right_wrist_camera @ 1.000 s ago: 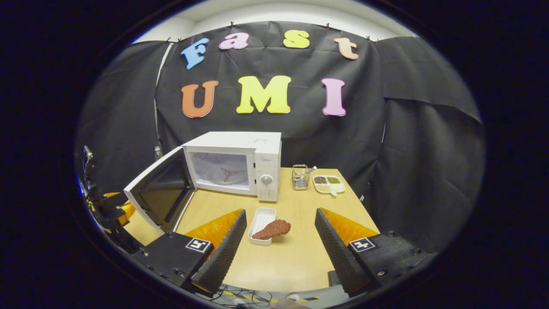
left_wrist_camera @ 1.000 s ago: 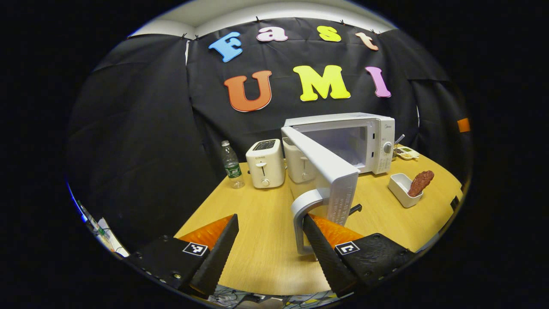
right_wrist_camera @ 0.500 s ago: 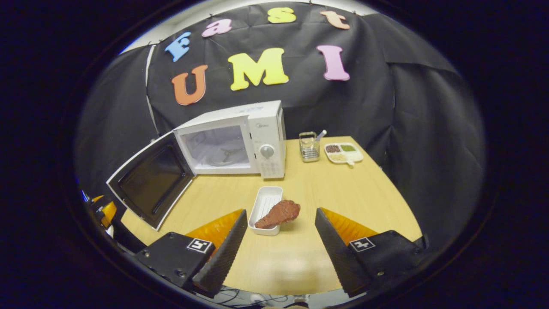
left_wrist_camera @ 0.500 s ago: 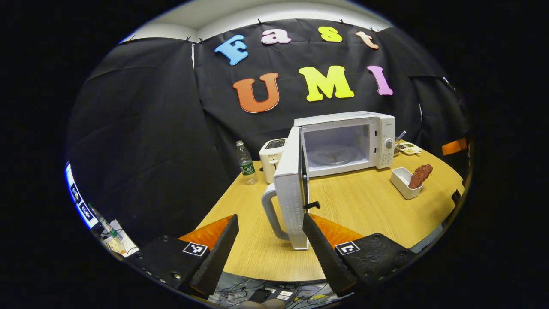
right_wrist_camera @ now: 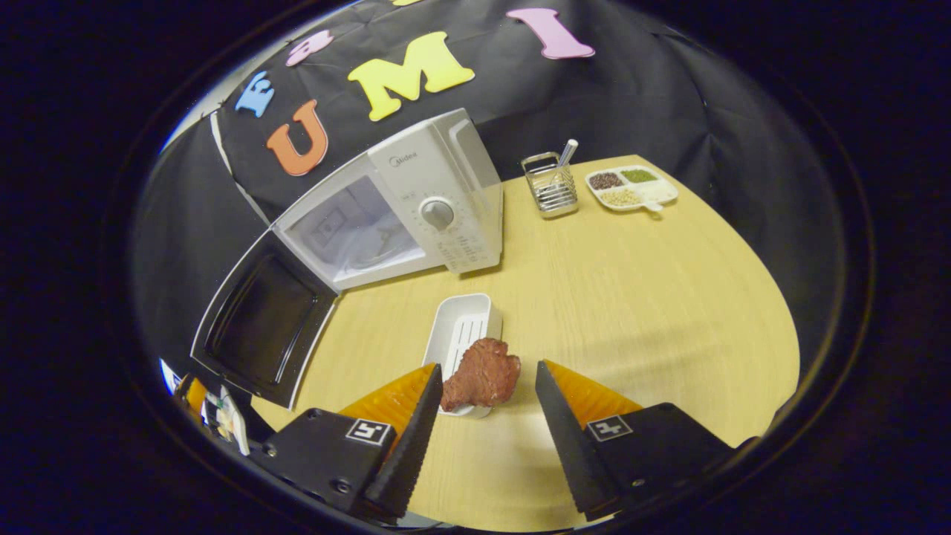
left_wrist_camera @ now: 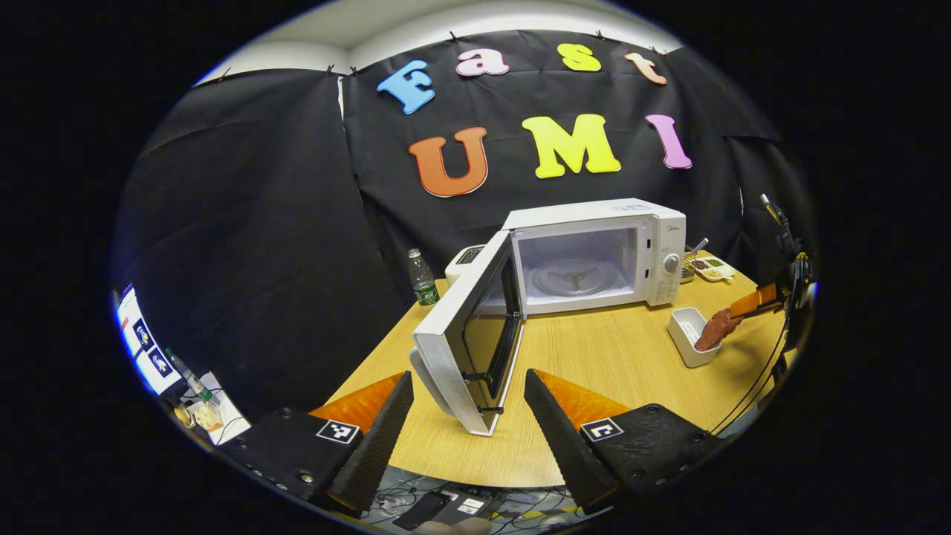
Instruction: Open the microwave oven with the left hand, put the food in, and close the microwave oven.
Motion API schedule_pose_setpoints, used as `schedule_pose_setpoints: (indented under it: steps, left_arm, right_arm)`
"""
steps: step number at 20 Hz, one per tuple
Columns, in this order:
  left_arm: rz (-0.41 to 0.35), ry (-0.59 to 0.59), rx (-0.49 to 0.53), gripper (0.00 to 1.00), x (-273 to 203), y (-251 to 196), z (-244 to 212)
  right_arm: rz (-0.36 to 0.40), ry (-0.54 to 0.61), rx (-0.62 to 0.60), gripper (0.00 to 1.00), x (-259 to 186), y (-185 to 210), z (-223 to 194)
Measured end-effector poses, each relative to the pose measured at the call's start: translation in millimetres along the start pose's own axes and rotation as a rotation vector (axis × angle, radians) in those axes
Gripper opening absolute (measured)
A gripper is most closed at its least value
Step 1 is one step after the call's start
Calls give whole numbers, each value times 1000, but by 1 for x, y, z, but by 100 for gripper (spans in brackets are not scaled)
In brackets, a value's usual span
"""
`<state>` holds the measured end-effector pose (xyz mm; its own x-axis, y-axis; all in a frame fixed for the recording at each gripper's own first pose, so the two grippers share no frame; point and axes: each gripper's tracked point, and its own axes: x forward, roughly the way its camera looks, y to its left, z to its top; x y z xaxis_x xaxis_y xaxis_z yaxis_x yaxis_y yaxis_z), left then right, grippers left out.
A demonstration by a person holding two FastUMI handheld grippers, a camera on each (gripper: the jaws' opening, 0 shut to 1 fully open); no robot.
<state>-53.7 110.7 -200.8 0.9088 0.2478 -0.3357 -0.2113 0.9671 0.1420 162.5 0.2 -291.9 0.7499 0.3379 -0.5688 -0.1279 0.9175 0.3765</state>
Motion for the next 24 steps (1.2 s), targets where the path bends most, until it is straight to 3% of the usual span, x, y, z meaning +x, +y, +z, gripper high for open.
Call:
schedule_pose_setpoints:
  steps: [2,3,4,5,6,7,8,9,10,12,17,24]
  left_arm:
    - [31,4,-5,93,1,-4,7]
    - [45,5,-12,93,1,-6,10]
    - [61,11,-21,93,0,-6,12]
    - [77,15,-28,93,-1,-8,13]
    - [98,21,-33,92,-2,-9,15]
    - [113,23,-35,93,-4,-10,15]
    - [132,23,-31,93,-6,-10,16]
    - [148,25,-30,93,-9,-9,17]
    - [162,25,-28,93,-12,-10,19]
    - [185,20,-31,93,-16,-11,21]
    - [188,-6,-53,92,-27,-11,25]
    - [66,-50,-5,93,-19,2,36]
  right_arm:
    - [52,53,54,58,8,0,-2]
    - [77,80,85,62,10,1,-5]
    - [99,101,114,45,13,1,-5]
    - [115,118,132,48,15,0,-5]
    - [124,131,144,29,17,-1,-4]
    - [146,139,160,18,18,0,-4]
    - [162,150,176,14,17,2,-3]
    - [186,157,197,13,16,5,1]
    - [198,168,208,20,15,7,2]
    - [197,164,194,16,10,5,8]
    - [229,92,184,15,-21,28,49]
    - [284,-88,240,15,-36,123,93]
